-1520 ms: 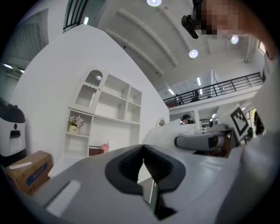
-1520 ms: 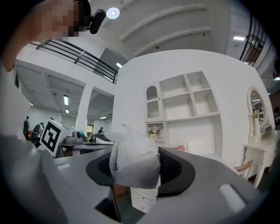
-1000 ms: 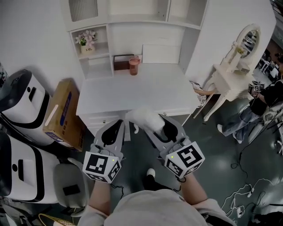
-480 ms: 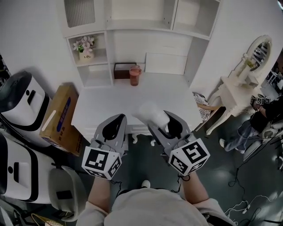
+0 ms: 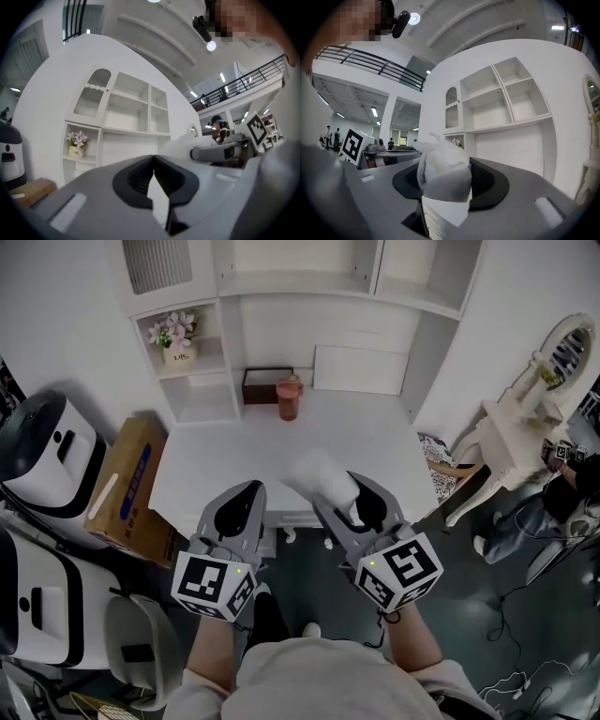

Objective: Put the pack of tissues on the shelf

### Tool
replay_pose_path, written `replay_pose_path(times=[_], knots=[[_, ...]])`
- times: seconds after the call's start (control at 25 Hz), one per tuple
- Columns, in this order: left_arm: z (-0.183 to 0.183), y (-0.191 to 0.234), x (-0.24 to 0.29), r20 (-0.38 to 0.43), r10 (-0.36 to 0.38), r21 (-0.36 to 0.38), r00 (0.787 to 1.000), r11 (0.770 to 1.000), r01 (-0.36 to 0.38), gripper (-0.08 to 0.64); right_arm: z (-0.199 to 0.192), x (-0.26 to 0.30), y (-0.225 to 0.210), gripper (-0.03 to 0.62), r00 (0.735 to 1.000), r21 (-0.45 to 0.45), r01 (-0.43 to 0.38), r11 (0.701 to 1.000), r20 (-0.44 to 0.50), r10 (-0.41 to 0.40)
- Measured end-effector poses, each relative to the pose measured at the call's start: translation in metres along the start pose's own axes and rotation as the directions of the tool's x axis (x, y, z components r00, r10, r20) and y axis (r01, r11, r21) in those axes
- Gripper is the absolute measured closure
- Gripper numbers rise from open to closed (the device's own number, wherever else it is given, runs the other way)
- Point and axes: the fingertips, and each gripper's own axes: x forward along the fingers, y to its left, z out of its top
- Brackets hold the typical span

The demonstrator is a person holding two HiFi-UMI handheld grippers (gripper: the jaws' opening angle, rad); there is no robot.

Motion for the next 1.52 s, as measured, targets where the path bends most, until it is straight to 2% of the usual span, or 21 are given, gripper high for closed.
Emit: replay_pose_path(times=[0.36, 0.68, 1.16, 1.52], knots=[[0.002, 0.05, 0.064, 0.004, -0.045, -0.001, 0.999, 0.999, 0.045, 0.558, 0.009, 0.065, -0.037, 0.357, 0.999, 0.013, 0.039, 0.999, 0.015, -0.039], [0.006, 0.112, 0.105, 0.0, -0.096, 0.018, 0.995, 0.995, 0.096, 0.559, 0.014, 0.137, -0.048, 0.357, 0.997, 0.043, 0.074, 0.996, 0.028, -0.075], [0.007, 0.191, 0.135, 0.006, -0.162, 0.016, 0.987, 0.987, 0.162, 0.559, 0.016, 0.217, -0.041, 0.357, 0.991, 0.055, 0.129, 0.99, 0.037, -0.131], [0.002, 0.221, 0.143, 0.019, -0.219, 0.006, 0.976, 0.976, 0.219, 0.559, 0.016, 0.24, -0.04, 0.357, 0.978, 0.066, 0.202, 0.977, 0.034, -0.204]])
